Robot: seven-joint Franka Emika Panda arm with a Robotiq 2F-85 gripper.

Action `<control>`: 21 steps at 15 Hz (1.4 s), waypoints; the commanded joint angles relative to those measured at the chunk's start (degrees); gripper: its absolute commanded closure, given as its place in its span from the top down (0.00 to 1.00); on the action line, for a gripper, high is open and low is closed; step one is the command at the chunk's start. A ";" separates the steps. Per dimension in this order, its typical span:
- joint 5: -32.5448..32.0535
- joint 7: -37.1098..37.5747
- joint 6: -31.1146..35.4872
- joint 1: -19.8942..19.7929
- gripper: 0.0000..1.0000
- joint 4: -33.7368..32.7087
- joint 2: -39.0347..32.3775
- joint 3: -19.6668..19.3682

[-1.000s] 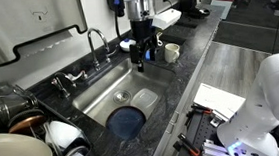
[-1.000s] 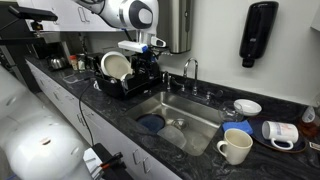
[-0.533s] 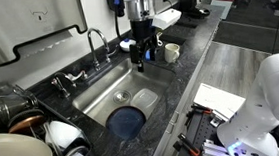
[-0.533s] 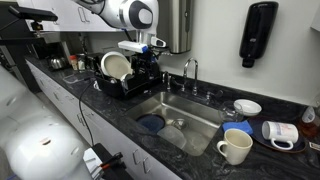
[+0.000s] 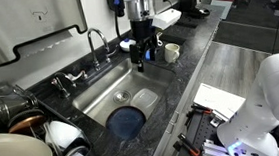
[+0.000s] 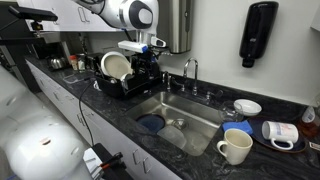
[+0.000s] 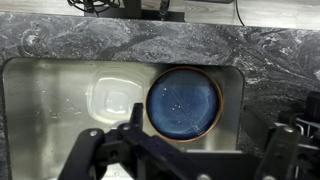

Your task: Put the white cup in the sink

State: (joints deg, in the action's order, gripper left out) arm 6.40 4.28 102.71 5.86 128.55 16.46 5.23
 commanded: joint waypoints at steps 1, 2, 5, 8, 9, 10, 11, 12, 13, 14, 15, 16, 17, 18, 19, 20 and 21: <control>0.04 -0.05 -0.11 -0.23 1.00 -0.09 -0.01 0.20; 0.04 -0.05 -0.11 -0.23 1.00 -0.09 -0.01 0.20; -1.10 6.54 2.53 -2.14 1.00 0.90 -0.37 -0.04; -1.56 12.04 8.82 -4.72 1.00 2.97 -0.57 -1.83; -1.19 13.43 11.00 -5.59 1.00 3.89 -0.55 -2.55; -1.02 14.65 12.87 -6.60 1.00 4.91 -0.45 -3.41; -1.13 15.71 14.61 -7.47 1.00 5.83 -0.41 -4.10; -1.48 16.40 15.80 -8.26 1.00 6.57 -0.36 -4.71; -1.69 16.59 17.10 -9.08 1.00 7.60 -0.06 -5.43; -2.00 17.06 18.01 -9.88 1.00 8.38 0.12 -6.00; -2.77 17.29 18.90 -10.74 1.00 9.10 0.24 -6.51; -4.20 17.56 20.02 -11.56 1.00 9.67 0.18 -6.79; -6.24 17.73 20.56 -12.50 1.00 9.95 0.00 -7.06; -7.80 17.53 20.73 -13.20 1.00 10.18 -0.12 -7.46; -9.77 17.85 20.28 -14.08 1.00 10.50 -0.03 -7.80; -11.53 18.32 19.68 -14.88 1.00 10.84 0.16 -8.10; -13.07 18.41 18.58 -15.76 1.00 11.22 0.53 -8.63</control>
State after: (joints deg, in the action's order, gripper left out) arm -2.70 21.66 121.59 -7.44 137.88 16.11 -2.89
